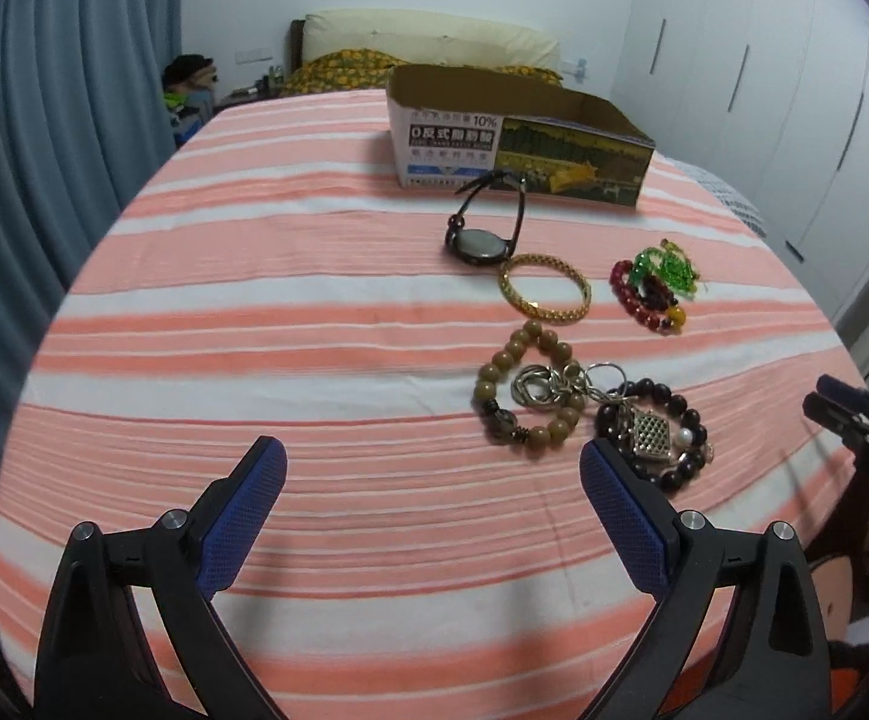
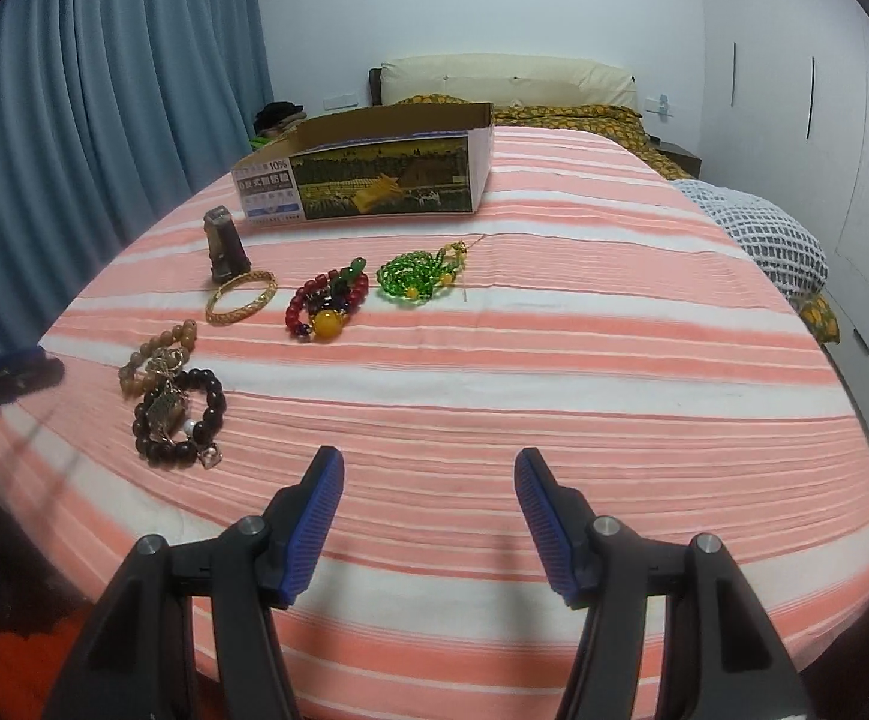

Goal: Organize jewelry
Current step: 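Move both tools back over the remaining jewelry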

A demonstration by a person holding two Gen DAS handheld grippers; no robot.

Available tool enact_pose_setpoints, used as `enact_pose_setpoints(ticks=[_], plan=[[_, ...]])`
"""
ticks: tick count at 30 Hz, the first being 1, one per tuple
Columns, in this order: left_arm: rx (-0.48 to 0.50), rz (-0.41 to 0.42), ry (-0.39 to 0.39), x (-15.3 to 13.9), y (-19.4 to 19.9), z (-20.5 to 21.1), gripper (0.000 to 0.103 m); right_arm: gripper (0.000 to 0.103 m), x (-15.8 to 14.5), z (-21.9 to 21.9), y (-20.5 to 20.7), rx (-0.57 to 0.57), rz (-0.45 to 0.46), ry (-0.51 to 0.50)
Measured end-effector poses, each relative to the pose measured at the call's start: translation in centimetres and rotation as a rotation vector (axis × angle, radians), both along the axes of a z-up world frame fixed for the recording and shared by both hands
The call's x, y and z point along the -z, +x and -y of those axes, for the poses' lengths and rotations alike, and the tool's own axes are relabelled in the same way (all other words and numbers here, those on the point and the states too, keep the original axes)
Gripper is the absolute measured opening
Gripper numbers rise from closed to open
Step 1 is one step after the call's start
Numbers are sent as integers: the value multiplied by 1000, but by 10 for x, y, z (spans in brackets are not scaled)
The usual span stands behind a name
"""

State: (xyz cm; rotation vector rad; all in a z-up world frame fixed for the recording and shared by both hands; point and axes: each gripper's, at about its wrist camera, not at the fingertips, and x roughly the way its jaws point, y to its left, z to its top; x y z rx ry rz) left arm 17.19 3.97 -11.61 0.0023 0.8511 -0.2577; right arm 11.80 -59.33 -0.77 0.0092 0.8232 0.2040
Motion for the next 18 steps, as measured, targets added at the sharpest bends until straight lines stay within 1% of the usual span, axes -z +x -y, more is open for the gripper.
enact_pose_setpoints(ticks=[3,5,10,13,15,18], plan=[[-10,3,-21,4,2,2,99,61,3,-3,0,7,7,-9],[-12,8,-25,7,3,4,99,61,4,-5,2,11,9,9],[7,8,11,15,2,14,99,61,7,-16,5,-15,15,12],[20,13,20,18,0,18,99,61,7,-21,5,-27,22,21],[21,15,22,20,0,20,99,61,5,-27,2,-58,30,43],[13,8,16,22,2,19,99,61,4,-40,0,-110,37,39]])
